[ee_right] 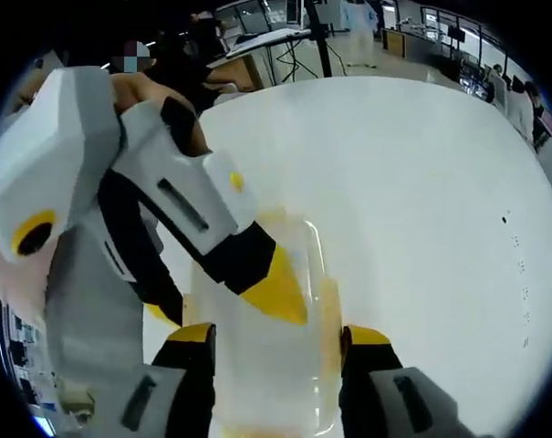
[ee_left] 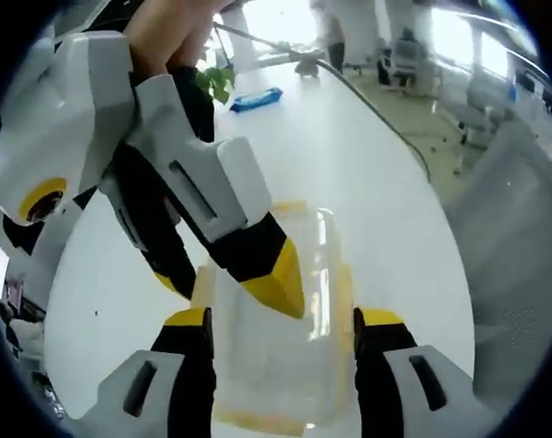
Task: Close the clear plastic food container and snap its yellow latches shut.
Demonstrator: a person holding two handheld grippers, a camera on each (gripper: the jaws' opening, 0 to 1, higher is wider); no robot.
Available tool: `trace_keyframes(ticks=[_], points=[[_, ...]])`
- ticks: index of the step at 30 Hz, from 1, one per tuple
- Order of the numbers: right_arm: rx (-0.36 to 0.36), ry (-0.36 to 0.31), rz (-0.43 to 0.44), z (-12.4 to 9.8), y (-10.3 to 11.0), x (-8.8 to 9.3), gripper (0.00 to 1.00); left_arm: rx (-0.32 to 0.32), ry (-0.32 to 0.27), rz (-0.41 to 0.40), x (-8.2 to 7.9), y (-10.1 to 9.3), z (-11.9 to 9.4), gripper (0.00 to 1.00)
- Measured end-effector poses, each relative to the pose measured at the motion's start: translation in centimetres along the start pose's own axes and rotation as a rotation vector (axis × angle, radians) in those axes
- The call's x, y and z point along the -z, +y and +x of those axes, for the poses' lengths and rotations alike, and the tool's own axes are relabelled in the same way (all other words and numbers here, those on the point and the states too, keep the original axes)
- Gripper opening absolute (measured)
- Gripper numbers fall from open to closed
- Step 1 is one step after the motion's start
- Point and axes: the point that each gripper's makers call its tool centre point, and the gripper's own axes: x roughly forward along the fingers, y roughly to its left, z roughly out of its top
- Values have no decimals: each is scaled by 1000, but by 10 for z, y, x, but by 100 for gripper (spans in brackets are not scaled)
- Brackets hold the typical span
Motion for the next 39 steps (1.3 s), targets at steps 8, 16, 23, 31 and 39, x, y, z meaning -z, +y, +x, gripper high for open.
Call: trace_keyframes(ticks=[8,16,23,31,39], points=[[-44,45,-5,3,1,-1,52,-5,-2,-3,1,0,0,58],[-117,81,7,5,0,-1,49,-15,-14,-9,0,1,0,58],[-99,48,11,4,1,1,49,-51,-25,-6,1,-1,2,58],[-76,11,19,3,3,1,50,-225,-11,60,2,-1,12,57],[-52,-39,30,3,4,1,50,-230,12,97,4,-4,13,57]])
